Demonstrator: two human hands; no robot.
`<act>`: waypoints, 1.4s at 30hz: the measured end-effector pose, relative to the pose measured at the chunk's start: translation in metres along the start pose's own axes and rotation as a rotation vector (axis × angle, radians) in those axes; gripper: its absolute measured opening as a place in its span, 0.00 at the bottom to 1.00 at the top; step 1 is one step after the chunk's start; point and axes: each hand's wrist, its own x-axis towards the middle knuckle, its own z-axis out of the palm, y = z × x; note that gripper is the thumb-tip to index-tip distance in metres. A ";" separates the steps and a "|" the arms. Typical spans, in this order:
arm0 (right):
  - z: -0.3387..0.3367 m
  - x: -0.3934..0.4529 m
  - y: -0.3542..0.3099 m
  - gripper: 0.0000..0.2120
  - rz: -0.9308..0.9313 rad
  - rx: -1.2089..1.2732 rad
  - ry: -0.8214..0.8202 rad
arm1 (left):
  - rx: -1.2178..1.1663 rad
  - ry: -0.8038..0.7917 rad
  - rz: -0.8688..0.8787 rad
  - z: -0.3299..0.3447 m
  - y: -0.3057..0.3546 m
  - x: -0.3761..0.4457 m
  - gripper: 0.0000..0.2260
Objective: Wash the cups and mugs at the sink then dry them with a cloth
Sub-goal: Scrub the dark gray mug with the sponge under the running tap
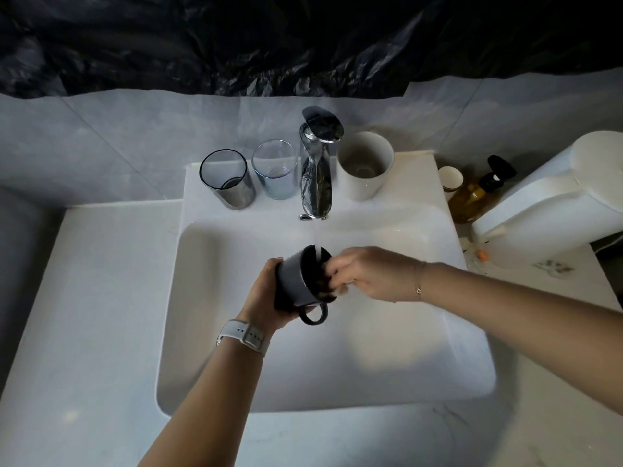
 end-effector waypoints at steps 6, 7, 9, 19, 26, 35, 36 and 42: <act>0.004 0.009 0.014 0.14 -0.086 -0.222 0.184 | 0.019 -0.001 -0.040 0.007 -0.012 -0.009 0.09; 0.007 0.008 0.013 0.13 -0.046 -0.148 0.271 | 0.019 0.005 -0.023 0.006 -0.014 -0.009 0.09; 0.011 0.003 0.009 0.14 0.057 0.024 0.448 | 0.016 0.017 -0.013 0.003 -0.018 -0.008 0.09; -0.003 -0.009 0.007 0.04 0.551 0.496 0.634 | -0.052 0.062 -0.023 0.002 -0.024 -0.012 0.10; -0.039 -0.009 0.003 0.09 0.501 0.198 0.719 | -0.028 0.049 0.005 0.004 -0.018 -0.019 0.10; 0.000 0.008 -0.027 0.10 0.448 0.316 0.848 | -0.021 0.049 0.012 0.010 -0.021 -0.026 0.10; 0.010 0.009 -0.032 0.08 0.439 0.394 0.809 | -0.017 0.043 0.009 0.013 -0.021 -0.027 0.10; 0.020 -0.007 -0.025 0.09 0.428 0.587 0.618 | -0.028 0.034 0.009 0.016 -0.019 -0.025 0.11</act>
